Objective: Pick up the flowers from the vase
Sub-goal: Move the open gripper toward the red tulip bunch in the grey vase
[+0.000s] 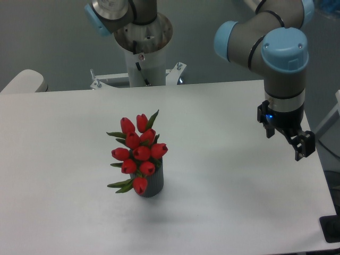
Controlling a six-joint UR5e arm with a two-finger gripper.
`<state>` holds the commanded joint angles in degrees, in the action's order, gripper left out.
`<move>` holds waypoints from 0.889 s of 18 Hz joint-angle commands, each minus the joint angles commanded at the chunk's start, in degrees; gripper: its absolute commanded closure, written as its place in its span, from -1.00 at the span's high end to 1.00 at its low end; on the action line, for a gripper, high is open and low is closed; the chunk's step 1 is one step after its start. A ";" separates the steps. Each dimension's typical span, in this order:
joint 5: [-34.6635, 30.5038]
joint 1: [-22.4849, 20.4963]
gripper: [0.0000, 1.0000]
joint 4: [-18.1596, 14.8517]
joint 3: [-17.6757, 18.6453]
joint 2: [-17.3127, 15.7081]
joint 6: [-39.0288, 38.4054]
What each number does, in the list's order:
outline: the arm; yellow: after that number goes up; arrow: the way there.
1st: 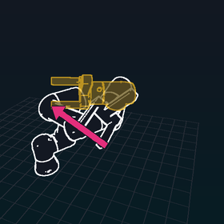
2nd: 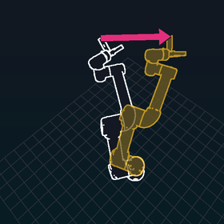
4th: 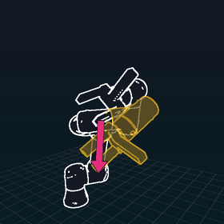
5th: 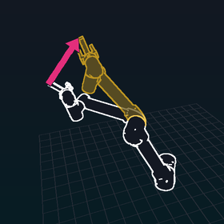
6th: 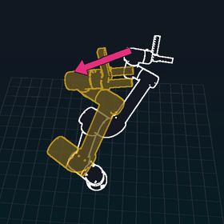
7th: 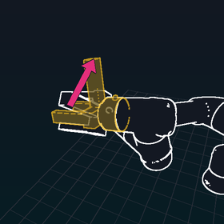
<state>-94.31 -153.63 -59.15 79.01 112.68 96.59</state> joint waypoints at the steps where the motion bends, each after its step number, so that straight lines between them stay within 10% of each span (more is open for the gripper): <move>1: 0.09 0.00 1.00 -0.35 0.35 -0.26 0.00; 16: 17.91 -1.05 1.00 -7.46 8.88 -6.94 -3.24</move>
<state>-76.39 -154.69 -66.61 87.89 105.74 93.35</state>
